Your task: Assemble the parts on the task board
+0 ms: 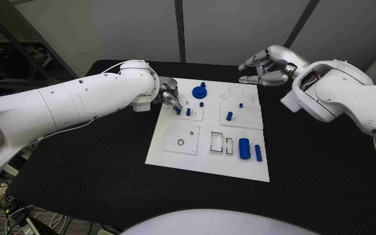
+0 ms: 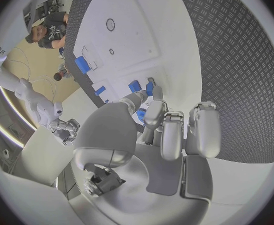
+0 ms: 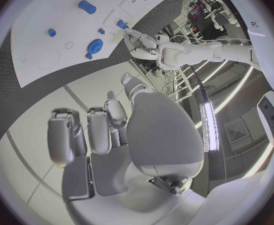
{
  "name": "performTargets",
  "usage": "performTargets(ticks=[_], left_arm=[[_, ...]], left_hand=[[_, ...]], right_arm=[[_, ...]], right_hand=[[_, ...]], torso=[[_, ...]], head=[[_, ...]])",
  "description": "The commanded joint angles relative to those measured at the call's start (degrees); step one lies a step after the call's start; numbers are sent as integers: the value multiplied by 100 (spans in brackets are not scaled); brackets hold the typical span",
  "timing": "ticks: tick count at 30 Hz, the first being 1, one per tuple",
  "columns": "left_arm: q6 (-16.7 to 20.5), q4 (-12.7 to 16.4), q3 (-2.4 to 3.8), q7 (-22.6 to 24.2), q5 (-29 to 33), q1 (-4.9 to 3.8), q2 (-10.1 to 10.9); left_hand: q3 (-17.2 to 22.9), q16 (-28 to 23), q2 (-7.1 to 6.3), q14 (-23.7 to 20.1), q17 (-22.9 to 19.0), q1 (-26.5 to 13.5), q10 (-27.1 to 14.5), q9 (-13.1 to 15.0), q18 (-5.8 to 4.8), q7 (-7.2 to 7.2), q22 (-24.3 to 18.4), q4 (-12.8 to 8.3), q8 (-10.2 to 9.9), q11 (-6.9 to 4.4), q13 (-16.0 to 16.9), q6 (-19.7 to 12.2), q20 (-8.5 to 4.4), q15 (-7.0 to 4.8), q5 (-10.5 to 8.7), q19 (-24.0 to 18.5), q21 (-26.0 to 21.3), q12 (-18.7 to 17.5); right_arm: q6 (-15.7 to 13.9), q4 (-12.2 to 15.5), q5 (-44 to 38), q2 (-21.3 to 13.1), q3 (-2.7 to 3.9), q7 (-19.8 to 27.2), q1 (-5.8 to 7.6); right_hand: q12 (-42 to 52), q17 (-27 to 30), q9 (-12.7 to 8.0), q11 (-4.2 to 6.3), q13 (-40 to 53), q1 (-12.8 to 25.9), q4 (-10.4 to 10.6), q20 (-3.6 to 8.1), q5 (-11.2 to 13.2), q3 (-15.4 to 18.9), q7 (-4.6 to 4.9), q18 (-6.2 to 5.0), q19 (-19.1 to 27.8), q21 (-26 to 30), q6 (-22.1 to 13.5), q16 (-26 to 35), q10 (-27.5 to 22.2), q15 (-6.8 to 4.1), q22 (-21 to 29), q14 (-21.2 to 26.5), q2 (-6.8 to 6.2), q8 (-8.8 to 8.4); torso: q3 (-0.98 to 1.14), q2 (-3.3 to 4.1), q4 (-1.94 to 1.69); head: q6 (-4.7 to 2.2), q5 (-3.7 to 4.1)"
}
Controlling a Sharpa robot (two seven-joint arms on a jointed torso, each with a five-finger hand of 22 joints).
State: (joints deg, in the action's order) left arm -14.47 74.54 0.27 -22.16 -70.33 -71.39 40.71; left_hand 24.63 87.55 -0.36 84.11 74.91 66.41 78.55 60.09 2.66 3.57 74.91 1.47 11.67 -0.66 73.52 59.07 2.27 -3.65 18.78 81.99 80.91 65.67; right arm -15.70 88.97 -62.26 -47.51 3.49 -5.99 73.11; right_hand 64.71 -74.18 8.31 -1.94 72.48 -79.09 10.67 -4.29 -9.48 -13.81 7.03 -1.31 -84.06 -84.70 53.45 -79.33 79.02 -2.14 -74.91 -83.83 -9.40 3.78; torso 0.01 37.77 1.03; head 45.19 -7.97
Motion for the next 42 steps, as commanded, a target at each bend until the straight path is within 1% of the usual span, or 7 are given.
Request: performTargets(ticks=[1, 14, 27, 31, 36, 39, 42], left_arm=[[-32, 22, -4, 110, -110, 14, 7], [-144, 84, -4, 95, -112, 56, 52], [-191, 106, -4, 110, -112, 64, 81], [-173, 82, -3, 117, -112, 65, 58], [-205, 50, -3, 107, -112, 65, 6], [-265, 28, -3, 79, -110, 65, -24], [-330, -6, -4, -10, -62, 66, -63]], left_hand=[[986, 9, 51, 524, 1277, 33, 40, 13, 48, -4, 400, -966, 22, -6, 3, 13, 16, -40, 14, 37, 21, 17], [995, 10, 40, 524, 1277, 31, 36, 15, 49, -6, 396, -970, 25, -8, -7, 19, 15, -41, 23, 34, 17, 2], [1023, 13, 3, 525, 1281, 32, 41, 20, 46, -11, 410, -993, 31, -13, -12, 38, 12, -43, 63, 42, 25, -2], [1027, 13, -2, 525, 1281, 31, 43, 20, 46, -11, 409, -994, 32, -13, -12, 40, 12, -43, 72, 41, 24, -2], [1030, 8, -5, 524, 1275, 29, 44, 21, 46, -11, 410, -994, 33, -13, -12, 44, 12, -43, 81, 42, 25, -1], [1032, 4, -6, 523, 1271, 22, 40, 21, 48, -10, 404, -989, 33, -12, -21, 46, 11, -43, 84, 37, 19, -14], [1031, 1, -8, 522, 1268, -17, 38, 22, 48, -10, 405, -953, 33, -10, -36, 53, 12, -42, 82, 36, 18, -33]], right_arm=[[23, 4, 15, 5, 5, 48, 11], [54, -7, 16, 5, 4, 48, 11], [72, -17, 18, 10, 4, 47, 10], [79, -19, 18, 14, 4, 47, 10], [81, -23, 18, 22, 4, 47, 10], [80, -25, 19, 22, 4, 47, 10], [81, -28, 23, 23, 4, 49, 10]], right_hand=[[-31, 3, -10, -11, -10, 42, 8, 22, -38, -9, 0, -43, -182, 24, -34, 36, -15, -17, -873, -254, 32, -9], [-31, 3, -10, -11, -10, 42, 8, 22, -38, -9, 0, -43, -182, 24, -34, 36, -15, -17, -873, -254, 32, -9], [-30, 4, -10, -11, -9, 42, 9, 22, -39, -11, 0, -43, -181, 25, -33, 37, -14, -16, -872, -254, 35, -9], [-29, 5, -11, -11, -9, 43, 10, 22, -39, -14, 0, -44, -181, 26, -32, 39, -14, -16, -871, -254, 38, -8], [-30, 4, -12, -11, -10, 42, 10, 22, -40, -15, 0, -44, -180, 27, -32, 38, -15, -16, -870, -254, 39, -8], [-30, 4, -12, -11, -10, 42, 10, 22, -40, -15, 0, -44, -180, 27, -32, 38, -15, -16, -870, -254, 39, -8], [-30, 4, -12, -11, -10, 42, 10, 22, -40, -15, 0, -44, -180, 27, -32, 38, -15, -16, -870, -254, 39, -8]], torso=[[1, -4, 1], [3, -3, 0], [0, -1, -3], [2, -1, -9], [5, -2, 10], [3, -1, 6], [9, -3, 6]], head=[[13, -6], [29, -7], [36, -10], [39, -8], [40, -21], [42, -12], [51, -5]])
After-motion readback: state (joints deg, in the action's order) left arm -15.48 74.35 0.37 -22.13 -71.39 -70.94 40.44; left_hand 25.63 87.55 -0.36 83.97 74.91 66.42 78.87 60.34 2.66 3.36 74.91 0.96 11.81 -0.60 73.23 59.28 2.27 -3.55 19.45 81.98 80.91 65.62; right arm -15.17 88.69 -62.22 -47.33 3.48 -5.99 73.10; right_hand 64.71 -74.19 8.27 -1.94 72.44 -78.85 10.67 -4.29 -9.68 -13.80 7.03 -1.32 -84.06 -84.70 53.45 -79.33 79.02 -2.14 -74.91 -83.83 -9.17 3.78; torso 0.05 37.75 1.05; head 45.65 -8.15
